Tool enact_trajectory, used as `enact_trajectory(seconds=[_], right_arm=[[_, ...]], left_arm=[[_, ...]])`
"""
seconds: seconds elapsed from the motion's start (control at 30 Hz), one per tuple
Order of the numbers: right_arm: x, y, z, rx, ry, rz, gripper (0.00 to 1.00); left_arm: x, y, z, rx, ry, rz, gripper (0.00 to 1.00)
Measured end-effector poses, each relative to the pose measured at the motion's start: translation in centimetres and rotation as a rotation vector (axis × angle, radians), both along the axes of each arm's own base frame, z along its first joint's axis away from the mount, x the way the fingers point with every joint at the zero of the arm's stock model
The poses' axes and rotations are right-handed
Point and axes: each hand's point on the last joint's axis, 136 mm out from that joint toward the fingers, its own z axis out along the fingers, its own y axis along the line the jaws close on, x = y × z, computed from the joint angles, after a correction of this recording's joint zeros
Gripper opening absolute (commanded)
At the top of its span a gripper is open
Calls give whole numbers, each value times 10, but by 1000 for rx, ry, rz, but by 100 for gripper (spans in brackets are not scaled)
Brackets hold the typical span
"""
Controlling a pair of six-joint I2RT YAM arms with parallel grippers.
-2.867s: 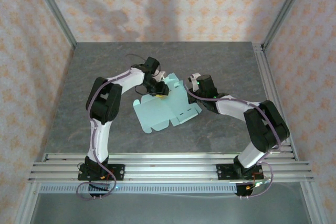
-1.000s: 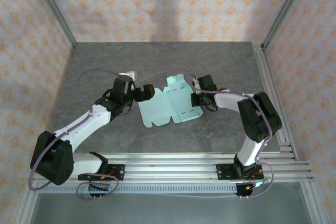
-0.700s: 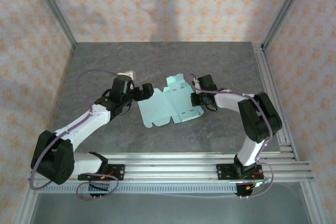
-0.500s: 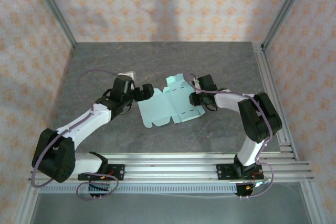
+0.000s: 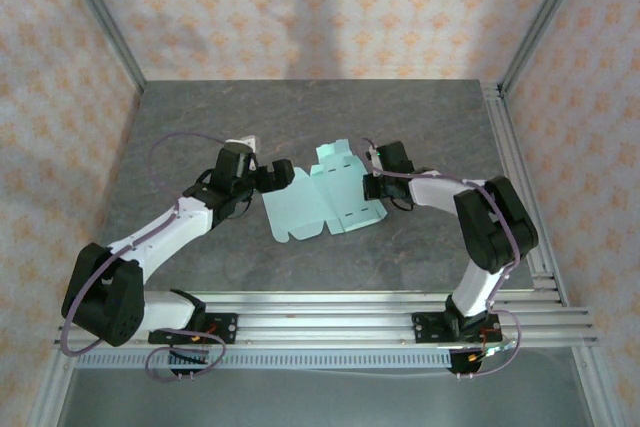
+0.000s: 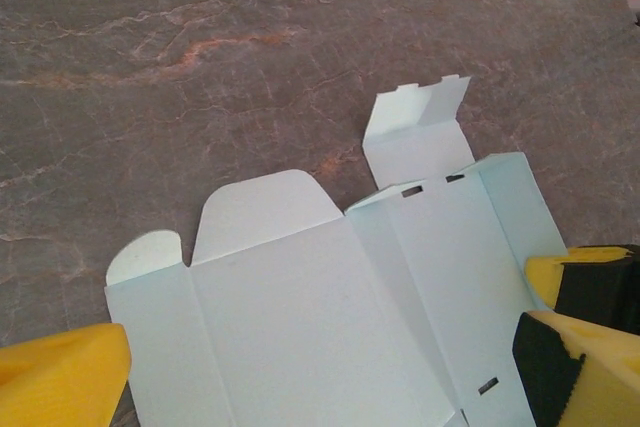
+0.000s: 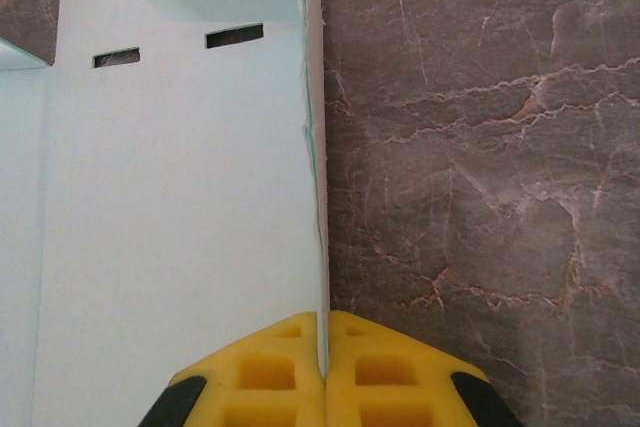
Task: Fold the paper box
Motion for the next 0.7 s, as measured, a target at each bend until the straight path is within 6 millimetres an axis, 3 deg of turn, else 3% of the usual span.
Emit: enact_trajectory(seconds=[0.17, 0.37, 0.53, 0.7], right_arm=[[0, 1, 5, -20, -25, 14, 0], [1, 15, 27, -107, -97, 103, 0], [16, 19, 52, -280, -214, 188, 0], [22, 7, 60, -502, -294, 273, 0]], left_arm=[[2, 3, 1, -18, 1, 20, 100], [7, 30, -10, -76, 37, 142, 100], [3, 41, -15, -95, 54, 204, 100], [2, 44, -11, -112, 43, 226, 100]])
